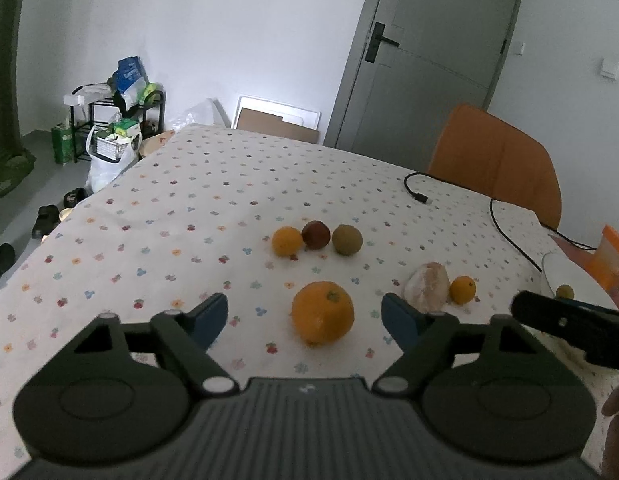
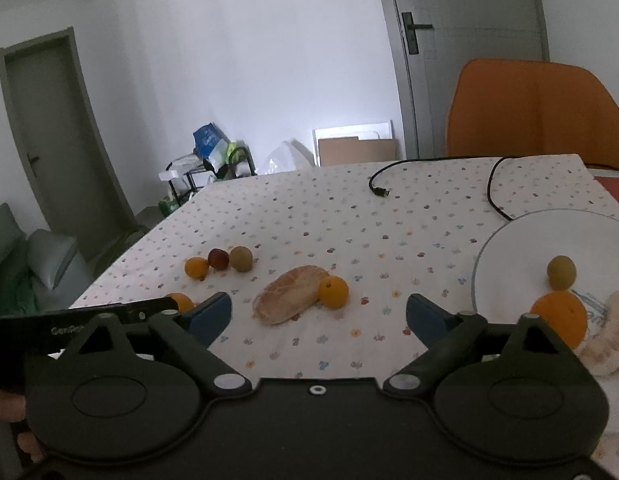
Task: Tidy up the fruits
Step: 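Move both tools back over the remaining fruit, then grasp the small tangerine with the right gripper while the left gripper grasps the orange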
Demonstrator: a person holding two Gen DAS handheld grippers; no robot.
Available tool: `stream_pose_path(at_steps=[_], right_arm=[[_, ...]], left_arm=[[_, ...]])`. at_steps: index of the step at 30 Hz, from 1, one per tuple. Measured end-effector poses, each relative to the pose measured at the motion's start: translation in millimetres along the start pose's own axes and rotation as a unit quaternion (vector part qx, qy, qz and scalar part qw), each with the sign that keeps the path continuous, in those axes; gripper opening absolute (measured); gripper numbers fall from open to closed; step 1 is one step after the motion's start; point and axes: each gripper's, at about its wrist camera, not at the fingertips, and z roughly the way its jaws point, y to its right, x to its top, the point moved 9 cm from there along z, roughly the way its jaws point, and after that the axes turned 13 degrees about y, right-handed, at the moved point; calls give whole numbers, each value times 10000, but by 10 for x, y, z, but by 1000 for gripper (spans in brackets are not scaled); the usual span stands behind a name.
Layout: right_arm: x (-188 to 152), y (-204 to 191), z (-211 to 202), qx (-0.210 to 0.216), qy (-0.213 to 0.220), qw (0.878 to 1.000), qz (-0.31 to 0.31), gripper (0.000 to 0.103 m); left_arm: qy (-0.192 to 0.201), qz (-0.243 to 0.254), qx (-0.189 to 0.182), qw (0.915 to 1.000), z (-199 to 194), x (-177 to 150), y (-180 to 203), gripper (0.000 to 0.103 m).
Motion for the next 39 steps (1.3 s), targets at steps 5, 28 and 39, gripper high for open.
stream_pose_path(at_steps=[5, 28, 39], right_arm=[[2, -19, 123, 34, -108, 9998, -176, 84], [-127, -63, 516, 78, -333, 9987, -373, 46], [-157, 93, 652, -140, -264, 9993, -242, 25]], left_arm=[[-107, -40, 10, 9999, 94, -41, 7, 67], [-160, -229, 67, 9996, 119, -40, -238, 36], [-114, -233, 182, 9995, 119, -30, -288, 36]])
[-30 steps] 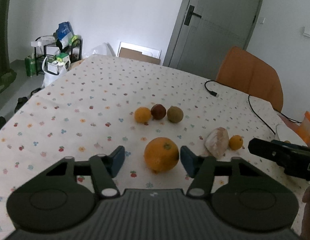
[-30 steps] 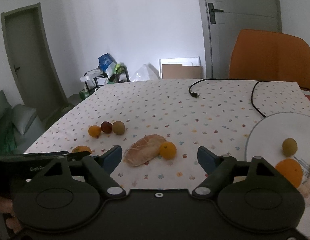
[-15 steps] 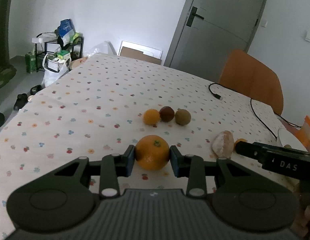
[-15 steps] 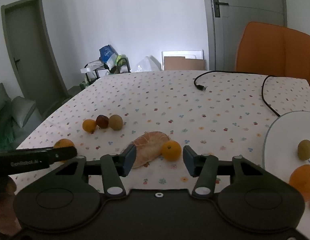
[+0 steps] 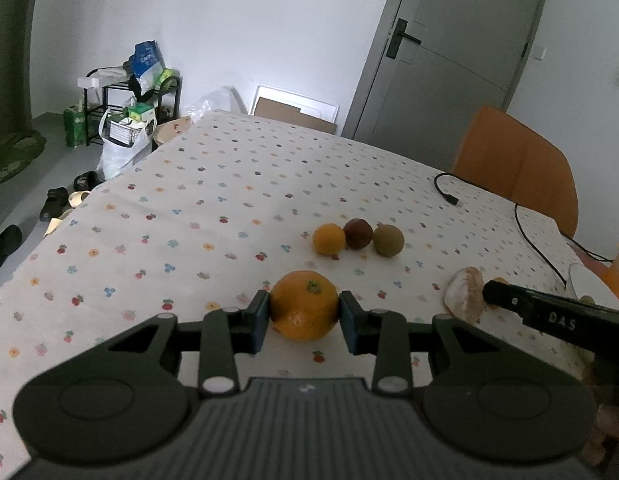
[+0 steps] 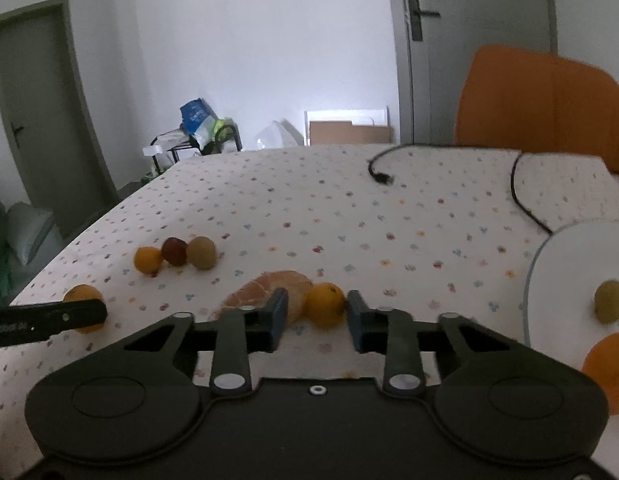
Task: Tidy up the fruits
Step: 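Grasp the small tangerine with the right gripper while the left gripper grasps the orange, then carry the tangerine and orange to the white plate and open both grippers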
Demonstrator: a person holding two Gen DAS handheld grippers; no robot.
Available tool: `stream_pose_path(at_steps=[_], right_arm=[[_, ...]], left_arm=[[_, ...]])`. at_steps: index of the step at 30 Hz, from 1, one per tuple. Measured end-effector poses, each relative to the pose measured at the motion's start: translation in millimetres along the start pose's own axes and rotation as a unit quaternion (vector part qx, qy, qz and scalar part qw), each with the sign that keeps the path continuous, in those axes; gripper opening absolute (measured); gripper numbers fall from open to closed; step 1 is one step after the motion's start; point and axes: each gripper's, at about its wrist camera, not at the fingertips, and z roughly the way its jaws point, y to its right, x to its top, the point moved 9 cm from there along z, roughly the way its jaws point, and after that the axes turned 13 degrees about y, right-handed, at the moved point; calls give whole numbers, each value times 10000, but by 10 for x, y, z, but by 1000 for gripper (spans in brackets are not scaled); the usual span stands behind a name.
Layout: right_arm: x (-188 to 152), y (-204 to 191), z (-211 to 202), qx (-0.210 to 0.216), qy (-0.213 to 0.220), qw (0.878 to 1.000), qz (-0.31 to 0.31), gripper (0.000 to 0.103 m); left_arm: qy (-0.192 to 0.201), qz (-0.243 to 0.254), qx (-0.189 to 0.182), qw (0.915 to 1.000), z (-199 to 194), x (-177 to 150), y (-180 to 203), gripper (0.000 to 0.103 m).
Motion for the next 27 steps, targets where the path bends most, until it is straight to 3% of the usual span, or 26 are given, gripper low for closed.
stream_pose_path(at_steps=[4, 12, 27], right_arm=[[-3, 52, -34, 107, -4, 9998, 182, 22], [230, 118, -350, 38, 464, 9988, 171, 22], [483, 409, -875, -90, 910, 9955, 260, 22]], left_arm=[[1, 10, -10, 10000, -11, -18, 50, 36], [80, 234, -76, 9997, -79, 19, 287, 36], [303, 579, -609, 9960, -213, 139, 966, 36]])
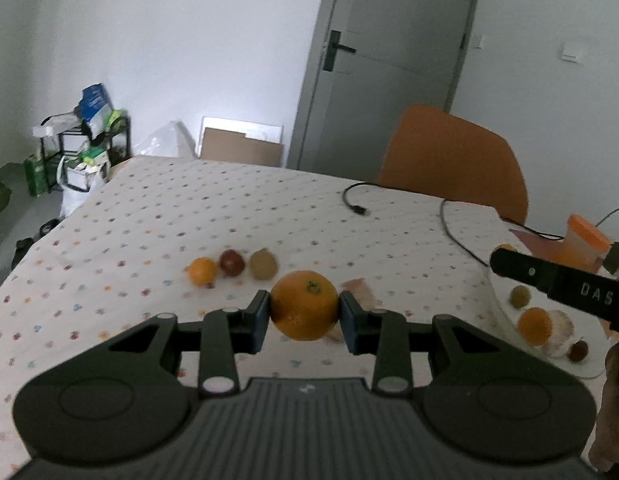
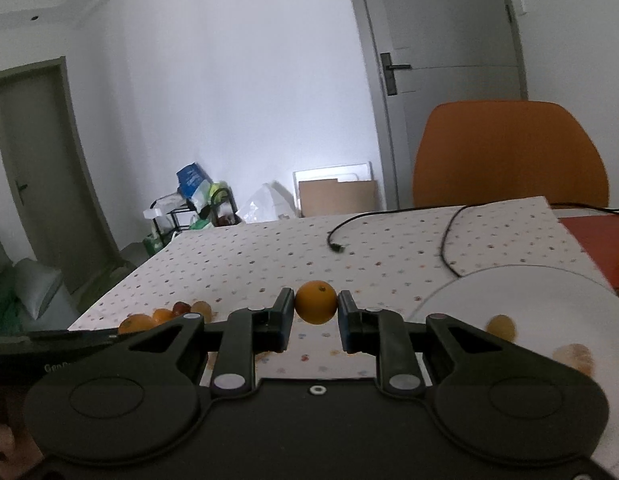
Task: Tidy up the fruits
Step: 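Carry the tangerine and orange to the white plate and open both grippers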
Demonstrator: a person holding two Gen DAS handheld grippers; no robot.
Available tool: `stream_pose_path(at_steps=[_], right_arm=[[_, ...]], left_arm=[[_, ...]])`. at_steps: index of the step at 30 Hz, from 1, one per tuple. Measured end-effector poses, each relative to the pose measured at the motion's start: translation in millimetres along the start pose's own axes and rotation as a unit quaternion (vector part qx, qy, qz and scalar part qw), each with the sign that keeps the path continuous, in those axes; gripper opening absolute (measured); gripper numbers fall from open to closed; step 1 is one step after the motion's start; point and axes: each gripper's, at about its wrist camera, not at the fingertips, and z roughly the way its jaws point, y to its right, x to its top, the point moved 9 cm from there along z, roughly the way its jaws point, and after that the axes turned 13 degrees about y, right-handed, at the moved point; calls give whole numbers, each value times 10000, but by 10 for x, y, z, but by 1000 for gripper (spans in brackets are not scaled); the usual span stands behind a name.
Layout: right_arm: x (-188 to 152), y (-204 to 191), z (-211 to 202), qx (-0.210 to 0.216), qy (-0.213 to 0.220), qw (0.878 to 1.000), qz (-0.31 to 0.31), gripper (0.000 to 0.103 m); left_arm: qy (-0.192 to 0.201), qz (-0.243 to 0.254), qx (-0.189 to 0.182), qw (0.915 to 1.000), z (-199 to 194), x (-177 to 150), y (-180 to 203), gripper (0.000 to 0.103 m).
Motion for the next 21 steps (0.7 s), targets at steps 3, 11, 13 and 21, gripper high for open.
stream_pose_path(at_steps=[3, 11, 13, 21], right_arm=[[22, 104, -75, -90, 44, 9999, -7, 22], [130, 479, -256, -398, 209, 9990, 65, 22], [158, 574, -297, -452, 250, 9986, 82, 22], [236, 852, -433, -639, 386, 9970, 188, 22]], left_arm=[[19, 59, -119, 9999, 18, 26, 141, 36], [63, 198, -375, 9991, 97, 68, 477, 36], [77, 240, -446, 9987, 112, 81, 566, 36], [117, 427, -726, 9964, 196, 121, 937, 36]])
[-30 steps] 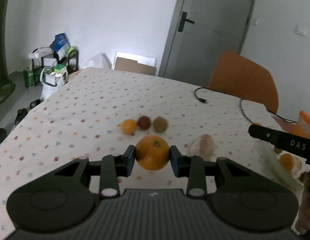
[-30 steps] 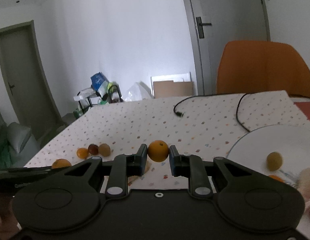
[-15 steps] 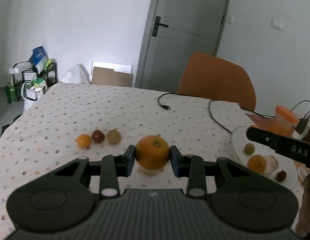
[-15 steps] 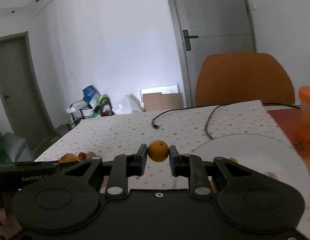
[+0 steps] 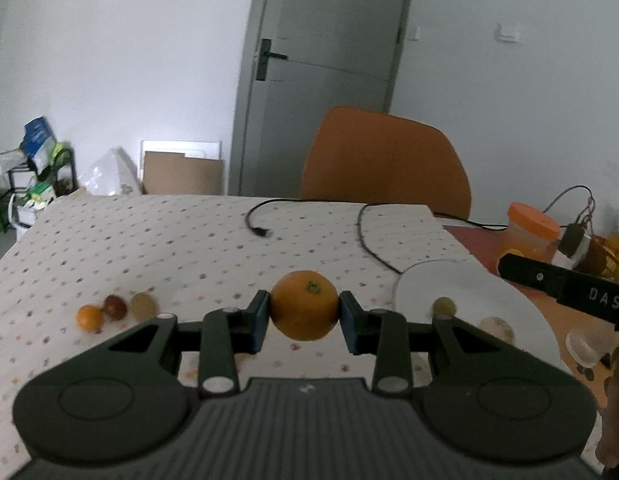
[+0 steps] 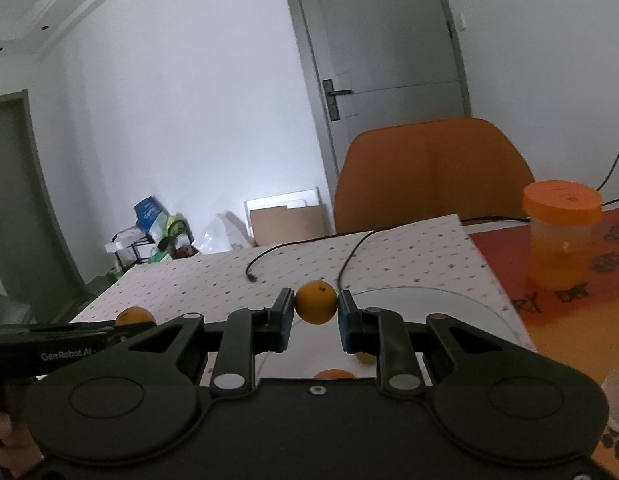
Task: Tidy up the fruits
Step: 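Carry the tangerine and orange to the white plate and open both grippers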
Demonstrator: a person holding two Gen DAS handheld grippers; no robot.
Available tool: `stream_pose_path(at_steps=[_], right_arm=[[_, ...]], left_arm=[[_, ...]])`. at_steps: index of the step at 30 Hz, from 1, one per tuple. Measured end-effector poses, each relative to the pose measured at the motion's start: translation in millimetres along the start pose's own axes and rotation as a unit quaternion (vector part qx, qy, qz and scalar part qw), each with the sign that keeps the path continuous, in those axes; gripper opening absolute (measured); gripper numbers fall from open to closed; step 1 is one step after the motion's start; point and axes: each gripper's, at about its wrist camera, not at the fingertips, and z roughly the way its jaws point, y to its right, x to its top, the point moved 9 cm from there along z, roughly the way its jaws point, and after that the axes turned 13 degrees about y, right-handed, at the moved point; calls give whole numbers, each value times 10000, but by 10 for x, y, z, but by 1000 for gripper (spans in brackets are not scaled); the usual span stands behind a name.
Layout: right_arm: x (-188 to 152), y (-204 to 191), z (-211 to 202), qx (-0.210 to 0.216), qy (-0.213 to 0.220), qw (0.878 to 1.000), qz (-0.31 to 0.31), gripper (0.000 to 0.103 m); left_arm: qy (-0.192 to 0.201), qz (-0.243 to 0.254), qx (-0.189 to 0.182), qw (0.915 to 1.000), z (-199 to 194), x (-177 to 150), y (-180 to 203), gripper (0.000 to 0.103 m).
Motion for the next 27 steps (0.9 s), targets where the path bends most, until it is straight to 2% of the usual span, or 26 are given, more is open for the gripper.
stream_pose_path(at_steps=[16, 27], right_arm=[[-142, 634, -53, -437, 10, 9982, 418, 22], [-280, 786, -29, -667, -58, 9969, 407, 22]], left_arm=[[-137, 383, -363, 9985, 333, -60, 565, 36], [-269, 513, -581, 9966, 596, -133, 858, 36]])
